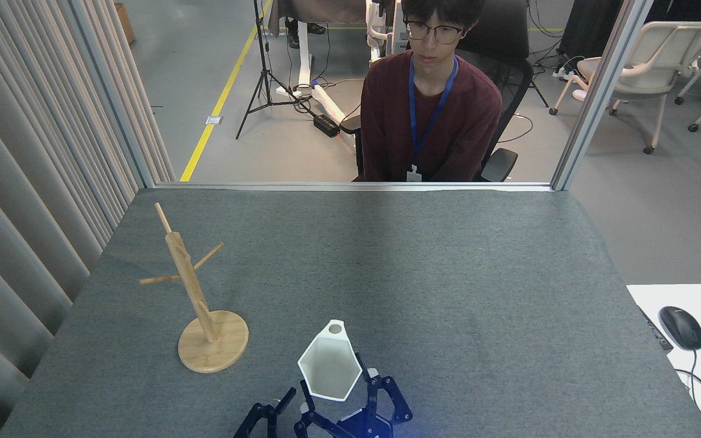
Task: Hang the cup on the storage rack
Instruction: 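Bring the cup toward the left gripper and grasp it with the left gripper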
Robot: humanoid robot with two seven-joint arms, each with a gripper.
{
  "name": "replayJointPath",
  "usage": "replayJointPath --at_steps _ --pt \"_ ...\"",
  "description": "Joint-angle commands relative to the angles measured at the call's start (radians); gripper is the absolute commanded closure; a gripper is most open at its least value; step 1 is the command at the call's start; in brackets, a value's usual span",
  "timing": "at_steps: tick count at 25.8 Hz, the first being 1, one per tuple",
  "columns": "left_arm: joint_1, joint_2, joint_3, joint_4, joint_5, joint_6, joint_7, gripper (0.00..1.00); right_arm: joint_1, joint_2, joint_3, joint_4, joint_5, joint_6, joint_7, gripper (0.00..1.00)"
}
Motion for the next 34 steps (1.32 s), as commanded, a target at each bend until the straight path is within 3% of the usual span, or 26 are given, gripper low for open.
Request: replayJointPath --at_steps 1,9,34 --pt "-0.002 -0.001 0.006 0.002 0.000 0.000 0.001 0.00 0.010 -0.003 -0.014 -0.013 -0.002 -0.009 -0.001 0.47" --pt "-0.011 -0.003 0.007 0.009 0.001 0.000 0.001 0.00 0.054 -0.017 0.009 -0.059 -0.001 -0.009 -0.003 0.47" --pt "-0.034 -0.010 0.006 -0.014 0.012 -0.017 0.002 0.03 0.091 -0.029 0.133 -0.049 0.025 0.025 -0.018 0.46"
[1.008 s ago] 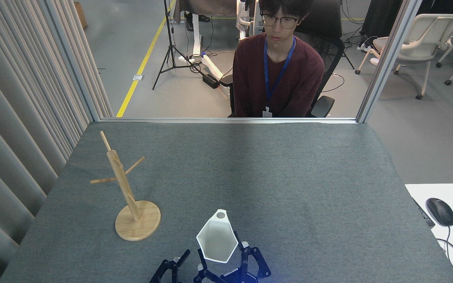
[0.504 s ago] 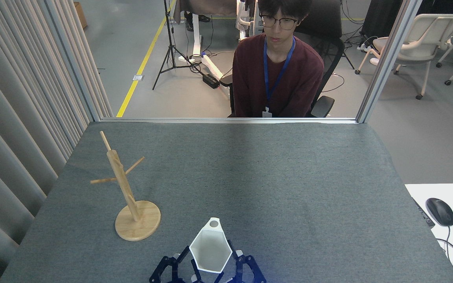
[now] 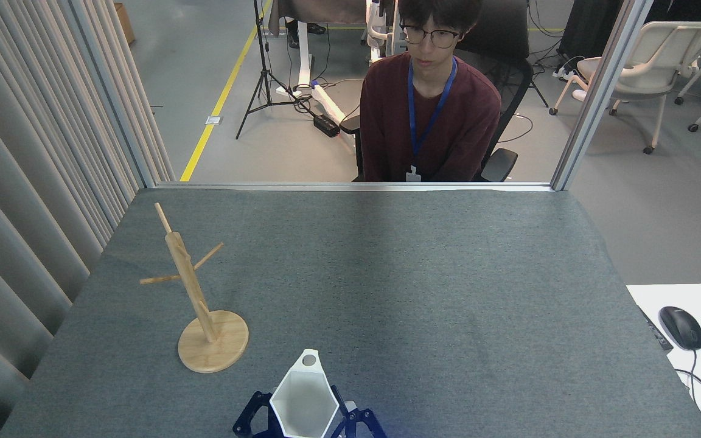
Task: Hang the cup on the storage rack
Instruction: 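Bring the cup toward the left gripper and grasp it with the left gripper, then open the right gripper and withdraw it from the cup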
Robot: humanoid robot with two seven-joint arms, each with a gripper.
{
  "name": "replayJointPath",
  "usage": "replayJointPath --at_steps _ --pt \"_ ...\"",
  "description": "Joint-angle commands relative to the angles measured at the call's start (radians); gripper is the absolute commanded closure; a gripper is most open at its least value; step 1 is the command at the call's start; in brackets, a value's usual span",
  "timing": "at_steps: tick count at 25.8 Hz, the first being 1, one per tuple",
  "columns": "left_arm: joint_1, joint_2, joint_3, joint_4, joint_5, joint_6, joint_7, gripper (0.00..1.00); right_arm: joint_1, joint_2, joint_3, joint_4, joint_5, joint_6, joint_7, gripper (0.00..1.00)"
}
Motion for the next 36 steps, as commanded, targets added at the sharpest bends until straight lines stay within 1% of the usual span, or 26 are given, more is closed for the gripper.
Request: replayJointPath --at_steps 1,2,5,6,7,8,10,11,12,17,19,24,28,29,30,33,34,35,36 --pt "-0.003 0.000 -0.002 -0.008 -0.002 0.000 0.002 0.15 0.003 0.000 0.004 0.005 0.003 -0.007 0.002 0.46" --pt "-0.003 0.000 -0.003 -0.011 -0.005 0.000 0.002 0.29 0.003 0.000 0.003 0.005 0.003 -0.009 0.002 0.46" --pt "-0.003 0.000 -0.003 -0.017 -0.009 0.002 0.002 0.65 0.003 0.000 0.003 0.005 0.003 -0.009 0.002 0.45" --pt "-0.003 0.000 -0.003 -0.019 -0.011 0.002 0.000 0.71 0.003 0.000 0.003 0.005 0.003 -0.009 0.002 0.45" --pt "-0.003 0.000 -0.003 -0.019 -0.012 0.002 0.000 0.73 0.003 0.000 0.001 0.005 0.003 -0.009 0.000 0.44" --pt "-0.003 0.000 -0.003 -0.019 -0.012 0.002 0.002 0.75 0.003 0.000 0.001 0.005 0.003 -0.009 0.000 0.40" --pt "-0.003 0.000 -0.003 -0.019 -0.012 0.002 0.002 0.74 0.003 0.000 0.000 0.006 0.002 -0.007 0.000 0.26" --pt "-0.003 0.000 -0.003 -0.019 -0.012 0.002 0.002 0.74 0.003 0.000 0.000 0.005 0.000 -0.007 -0.003 0.17" --pt "-0.003 0.000 -0.003 -0.019 -0.012 0.002 0.002 0.74 0.003 0.000 -0.002 0.005 0.000 -0.009 -0.011 0.02" --pt "0.000 0.001 -0.006 -0.014 -0.031 0.003 0.000 0.74 0.009 -0.007 0.006 -0.018 0.000 -0.018 -0.028 0.01" --pt "0.002 0.003 -0.005 -0.010 -0.054 0.005 -0.009 0.74 0.009 -0.007 0.007 -0.044 0.000 -0.023 -0.029 0.01" --pt "0.003 0.004 -0.002 -0.004 -0.057 0.007 -0.009 0.73 0.008 -0.005 0.020 -0.112 -0.004 -0.030 -0.046 0.01" --pt "0.003 0.004 0.000 0.013 -0.057 0.013 -0.009 0.73 -0.023 0.012 0.007 -0.172 -0.010 -0.021 -0.051 0.01" --pt "0.005 0.006 0.001 0.016 -0.055 0.014 -0.008 0.73 -0.045 0.019 -0.003 -0.181 -0.033 -0.012 -0.052 0.01" --pt "0.008 0.006 0.001 0.016 -0.054 0.016 -0.008 0.73 -0.063 0.026 -0.034 -0.181 -0.079 0.007 -0.052 0.01" --pt "0.010 0.007 0.018 0.012 -0.054 0.022 -0.009 0.73 -0.097 0.029 -0.221 -0.167 -0.228 0.086 -0.009 0.01" --pt "0.011 0.007 0.035 0.010 -0.052 0.028 -0.009 0.73 -0.100 0.027 -0.292 -0.155 -0.260 0.096 0.026 0.01" --pt "0.011 0.007 0.047 0.009 -0.051 0.031 -0.009 0.72 -0.091 0.024 -0.364 -0.144 -0.277 0.089 0.064 0.01" --pt "0.011 0.007 0.058 0.009 -0.049 0.034 -0.009 0.72 -0.080 0.012 -0.424 -0.138 -0.280 0.076 0.090 0.01"
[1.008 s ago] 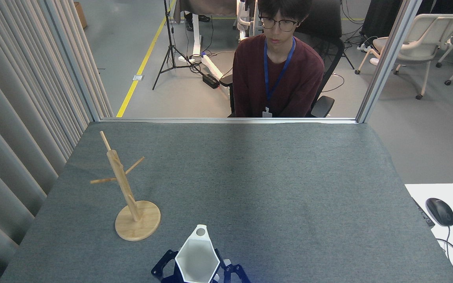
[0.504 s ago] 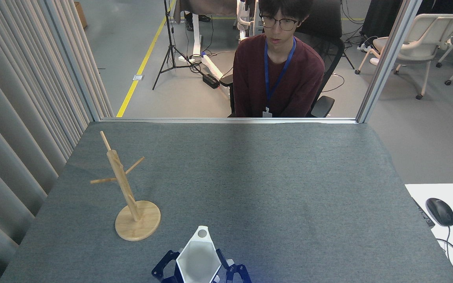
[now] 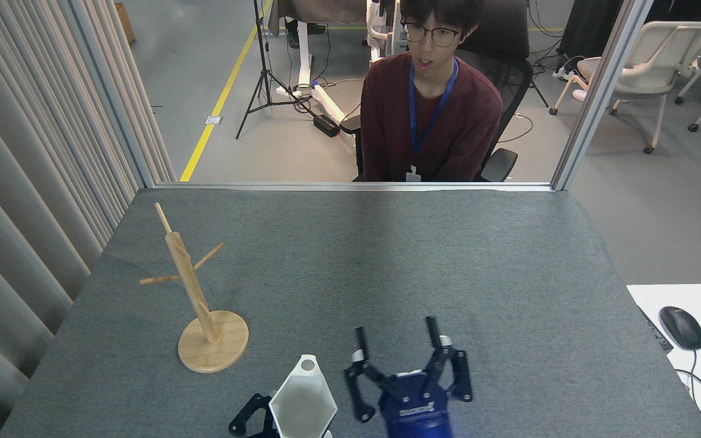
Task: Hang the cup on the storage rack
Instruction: 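Open the right gripper and withdraw it from the cup, then carry the cup with the left gripper toward the wooden stand's peg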
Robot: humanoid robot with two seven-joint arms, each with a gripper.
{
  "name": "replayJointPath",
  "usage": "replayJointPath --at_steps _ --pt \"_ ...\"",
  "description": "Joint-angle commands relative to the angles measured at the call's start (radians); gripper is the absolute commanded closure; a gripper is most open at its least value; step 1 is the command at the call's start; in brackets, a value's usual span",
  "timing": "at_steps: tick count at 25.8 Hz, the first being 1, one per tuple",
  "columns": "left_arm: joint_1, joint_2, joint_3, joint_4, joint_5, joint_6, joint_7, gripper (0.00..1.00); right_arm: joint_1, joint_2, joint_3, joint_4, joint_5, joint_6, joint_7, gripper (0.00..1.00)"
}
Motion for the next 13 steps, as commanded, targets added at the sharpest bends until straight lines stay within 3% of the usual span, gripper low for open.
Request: replayJointPath --at_steps 1,4,6,9,13 --pt "0.001 0.000 0.039 -0.007 0.005 0.012 0.000 0.70 0.030 -0.029 -0.230 0.028 -0.063 -0.021 0.085 0.01" --pt "0.004 0.002 0.080 -0.028 0.005 0.030 0.000 0.70 0.182 -0.109 -0.315 0.028 -0.066 -0.129 0.080 0.01" --pt "0.006 0.003 0.111 -0.034 0.003 0.037 0.000 0.70 0.235 -0.119 -0.373 0.030 -0.073 -0.142 0.065 0.01" --pt "0.015 0.007 0.170 -0.040 0.002 0.089 -0.001 0.71 0.249 -0.126 -0.466 0.042 -0.099 -0.147 0.054 0.01" --pt "0.018 0.007 0.281 -0.057 -0.006 0.153 -0.027 0.72 0.249 -0.124 -0.488 0.051 -0.149 -0.152 0.057 0.01"
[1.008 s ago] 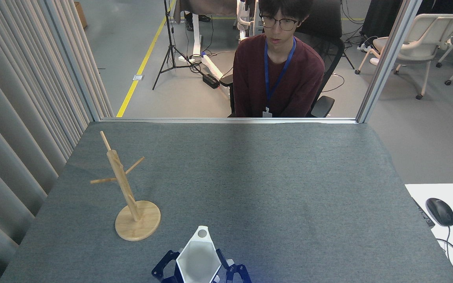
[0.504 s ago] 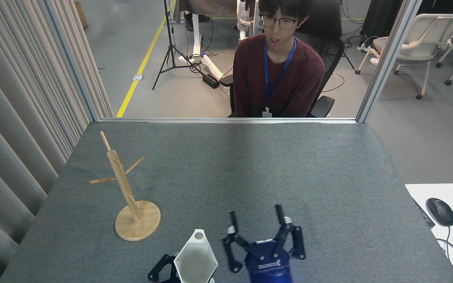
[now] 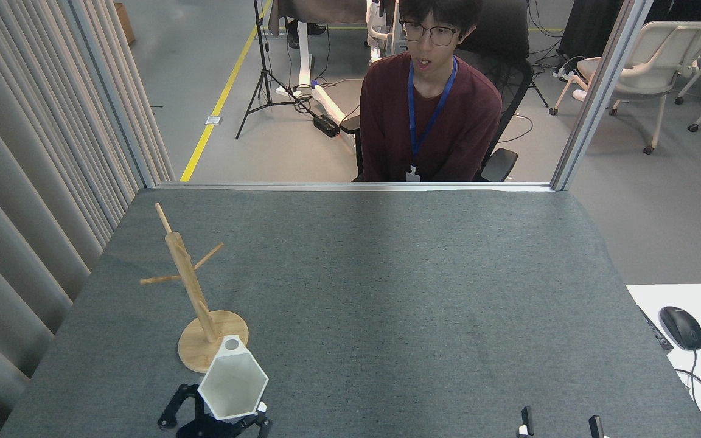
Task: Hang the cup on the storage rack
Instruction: 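Carry the cup with the left gripper toward the wooden stand's peg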
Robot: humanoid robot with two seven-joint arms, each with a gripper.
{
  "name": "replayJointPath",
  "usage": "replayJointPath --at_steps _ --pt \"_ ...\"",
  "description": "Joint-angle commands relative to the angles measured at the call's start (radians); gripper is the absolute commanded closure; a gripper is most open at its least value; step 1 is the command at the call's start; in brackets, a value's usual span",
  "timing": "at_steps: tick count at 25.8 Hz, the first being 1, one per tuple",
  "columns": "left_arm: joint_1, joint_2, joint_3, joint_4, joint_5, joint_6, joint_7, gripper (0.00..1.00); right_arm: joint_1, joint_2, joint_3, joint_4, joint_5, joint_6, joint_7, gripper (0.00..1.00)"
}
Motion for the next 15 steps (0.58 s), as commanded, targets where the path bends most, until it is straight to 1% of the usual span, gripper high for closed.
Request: replayJointPath --at_steps 1,3,6,8,10,12,15 --pt "0.003 0.001 0.115 -0.010 -0.010 0.062 -0.024 0.72 0.006 -0.003 -0.027 0.007 -0.027 -0.005 -0.003 0.01" --pt "0.001 -0.002 0.179 -0.009 -0.053 0.080 -0.024 0.72 0.006 -0.004 -0.027 0.007 -0.027 -0.005 -0.003 0.01" --pt "-0.019 -0.013 0.263 0.013 -0.152 0.082 -0.025 0.73 0.000 0.000 -0.024 0.013 -0.024 -0.004 -0.003 0.01" --pt "-0.063 -0.025 0.305 0.039 -0.178 0.085 -0.024 0.72 -0.001 0.005 -0.019 0.018 -0.023 -0.004 -0.003 0.01" --pt "-0.095 -0.037 0.325 0.048 -0.188 0.086 -0.024 0.72 -0.003 0.006 -0.018 0.019 -0.023 -0.004 -0.003 0.01" --pt "-0.126 -0.044 0.328 0.057 -0.231 0.086 -0.024 0.72 -0.005 0.005 -0.016 0.021 -0.023 -0.004 -0.003 0.01" --pt "-0.174 -0.054 0.331 0.106 -0.286 0.086 -0.024 0.72 -0.003 0.005 -0.016 0.022 -0.023 -0.004 -0.003 0.01"
